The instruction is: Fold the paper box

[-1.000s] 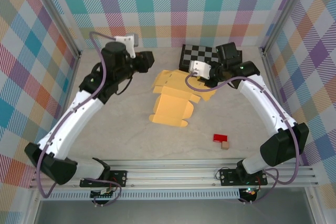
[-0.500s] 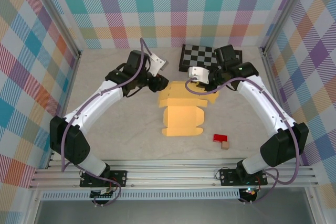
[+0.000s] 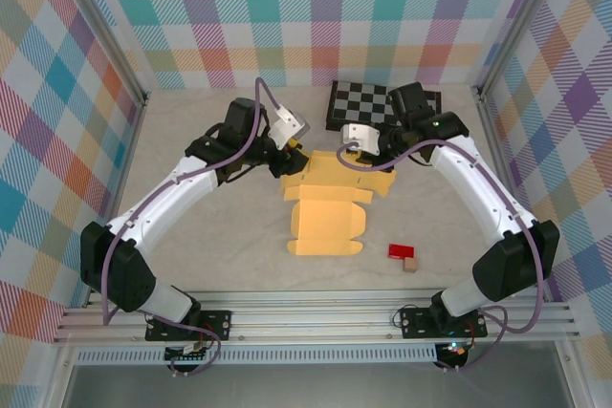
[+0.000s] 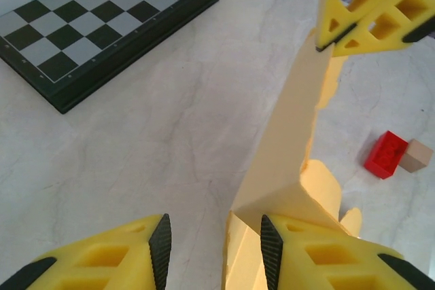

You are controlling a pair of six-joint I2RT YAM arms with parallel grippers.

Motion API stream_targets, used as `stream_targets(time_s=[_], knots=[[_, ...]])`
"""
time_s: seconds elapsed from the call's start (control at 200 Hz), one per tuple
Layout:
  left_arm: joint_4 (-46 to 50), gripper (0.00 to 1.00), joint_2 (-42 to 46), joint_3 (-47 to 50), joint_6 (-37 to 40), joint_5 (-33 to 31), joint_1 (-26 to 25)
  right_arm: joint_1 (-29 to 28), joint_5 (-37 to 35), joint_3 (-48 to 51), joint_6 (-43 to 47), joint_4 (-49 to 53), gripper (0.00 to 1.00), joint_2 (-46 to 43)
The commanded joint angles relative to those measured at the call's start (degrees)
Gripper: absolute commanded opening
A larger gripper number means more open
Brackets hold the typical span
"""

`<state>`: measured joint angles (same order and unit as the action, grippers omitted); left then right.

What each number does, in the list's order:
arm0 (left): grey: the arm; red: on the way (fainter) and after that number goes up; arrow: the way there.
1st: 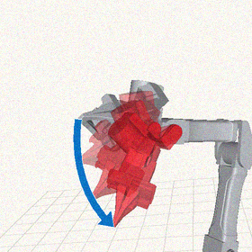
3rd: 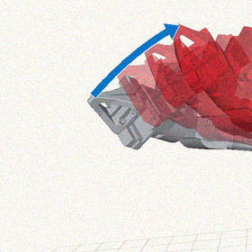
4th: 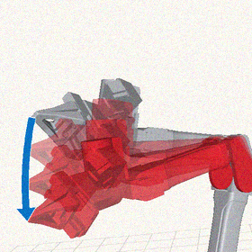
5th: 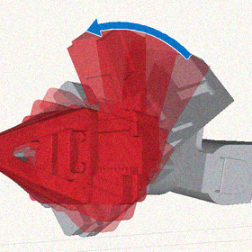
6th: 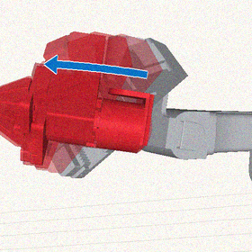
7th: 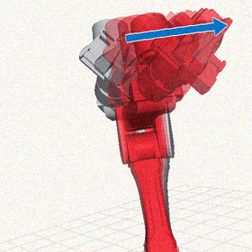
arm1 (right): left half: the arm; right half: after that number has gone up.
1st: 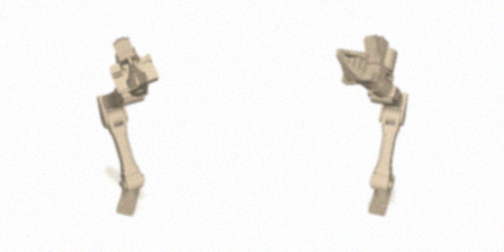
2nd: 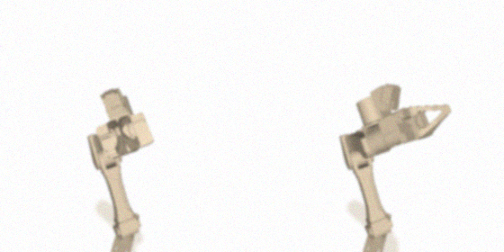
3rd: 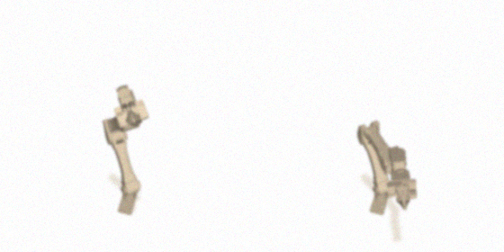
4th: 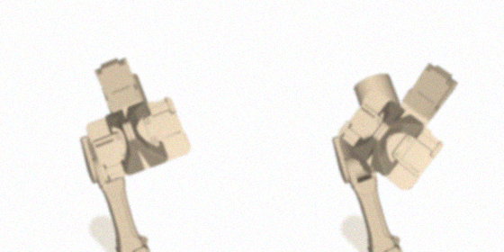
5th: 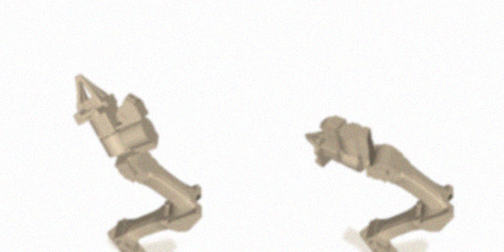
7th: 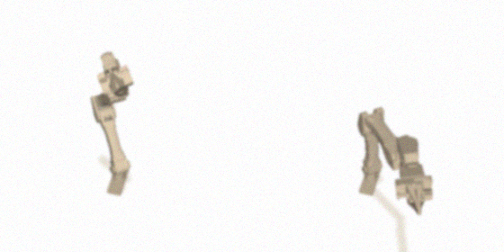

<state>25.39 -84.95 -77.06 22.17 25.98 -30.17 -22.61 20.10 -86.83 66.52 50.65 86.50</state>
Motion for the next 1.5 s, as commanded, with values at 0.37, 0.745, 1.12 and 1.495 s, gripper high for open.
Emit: stream_targets(time_s=[0.37,0.745,1.12,1.495], knots=[[-4.66,0.29,-2.62,-1.46,-0.29,0.22,-4.40,-0.10,7.92,-1.45,-1.01,0.87,0.00,-0.43],[-7.37,0.00,-2.13,0.50,-0.28,-2.83,-6.13,-0.12,7.43,0.24,-0.95,-0.15,0.00,-1.15],[-7.42,0.59,6.48,7.49,-15.96,-13.36,-0.78,0.70,3.04,3.41,-1.62,-3.32,0.00,-0.89],[-29.27,0.52,23.84,46.72,-41.34,-14.66,2.89,2.48,5.77,3.77,-1.83,-4.00,0.00,-0.19]])
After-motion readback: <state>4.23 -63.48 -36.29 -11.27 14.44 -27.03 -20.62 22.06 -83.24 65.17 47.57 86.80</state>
